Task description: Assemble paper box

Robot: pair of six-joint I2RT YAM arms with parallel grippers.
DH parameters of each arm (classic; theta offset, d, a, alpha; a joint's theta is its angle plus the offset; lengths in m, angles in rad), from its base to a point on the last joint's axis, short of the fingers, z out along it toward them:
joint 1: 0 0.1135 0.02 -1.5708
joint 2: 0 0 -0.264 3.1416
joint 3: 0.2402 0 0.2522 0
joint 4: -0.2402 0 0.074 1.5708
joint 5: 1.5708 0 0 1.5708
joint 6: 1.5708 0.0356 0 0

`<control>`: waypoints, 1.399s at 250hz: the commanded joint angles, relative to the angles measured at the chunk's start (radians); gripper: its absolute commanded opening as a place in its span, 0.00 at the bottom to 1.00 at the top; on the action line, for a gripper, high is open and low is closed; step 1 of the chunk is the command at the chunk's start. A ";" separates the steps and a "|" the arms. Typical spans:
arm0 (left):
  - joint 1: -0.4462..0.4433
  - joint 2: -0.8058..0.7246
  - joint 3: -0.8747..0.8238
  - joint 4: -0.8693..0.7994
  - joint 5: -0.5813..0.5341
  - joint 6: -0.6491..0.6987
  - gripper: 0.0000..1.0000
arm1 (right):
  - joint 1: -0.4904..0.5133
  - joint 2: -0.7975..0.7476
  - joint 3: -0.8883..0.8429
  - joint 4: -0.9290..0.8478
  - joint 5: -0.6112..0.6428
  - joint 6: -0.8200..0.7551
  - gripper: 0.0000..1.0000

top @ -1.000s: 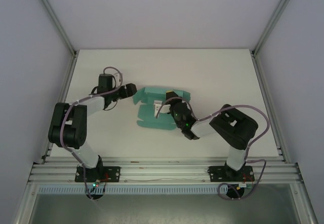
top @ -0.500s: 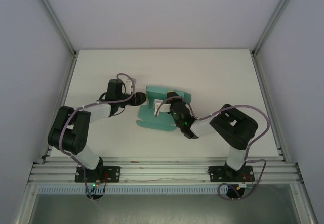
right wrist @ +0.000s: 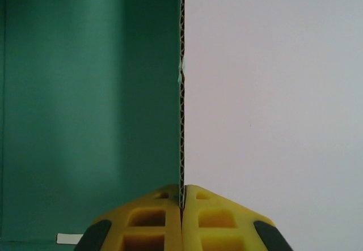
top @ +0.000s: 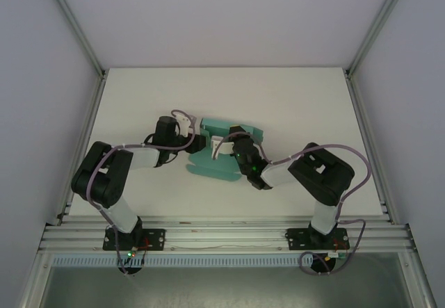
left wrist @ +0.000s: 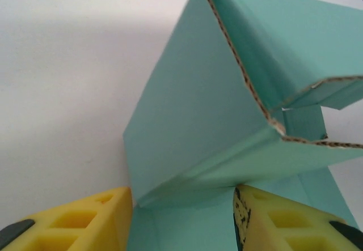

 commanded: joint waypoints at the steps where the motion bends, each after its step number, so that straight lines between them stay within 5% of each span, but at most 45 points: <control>1: -0.003 0.012 0.005 0.119 -0.040 0.027 0.48 | 0.004 -0.013 0.001 -0.064 0.006 0.026 0.00; 47: -0.019 0.031 0.026 0.181 -0.038 0.055 0.47 | 0.004 -0.012 0.007 -0.123 -0.015 0.050 0.00; 82: -0.041 0.064 0.061 0.155 -0.074 0.080 0.36 | 0.003 0.000 0.022 -0.121 -0.008 0.053 0.00; 132: -0.096 0.068 0.023 0.193 -0.251 0.075 0.19 | 0.006 -0.012 0.025 -0.139 -0.007 0.071 0.00; 179: -0.143 0.113 0.038 0.189 -0.391 0.073 0.18 | 0.011 -0.012 0.030 -0.152 -0.002 0.091 0.00; 261: -0.147 0.182 0.062 0.230 -0.366 0.061 0.12 | 0.013 -0.017 0.028 -0.175 0.004 0.131 0.00; 350: -0.148 0.218 0.108 0.254 -0.228 0.082 0.21 | 0.013 -0.026 0.035 -0.220 0.010 0.160 0.00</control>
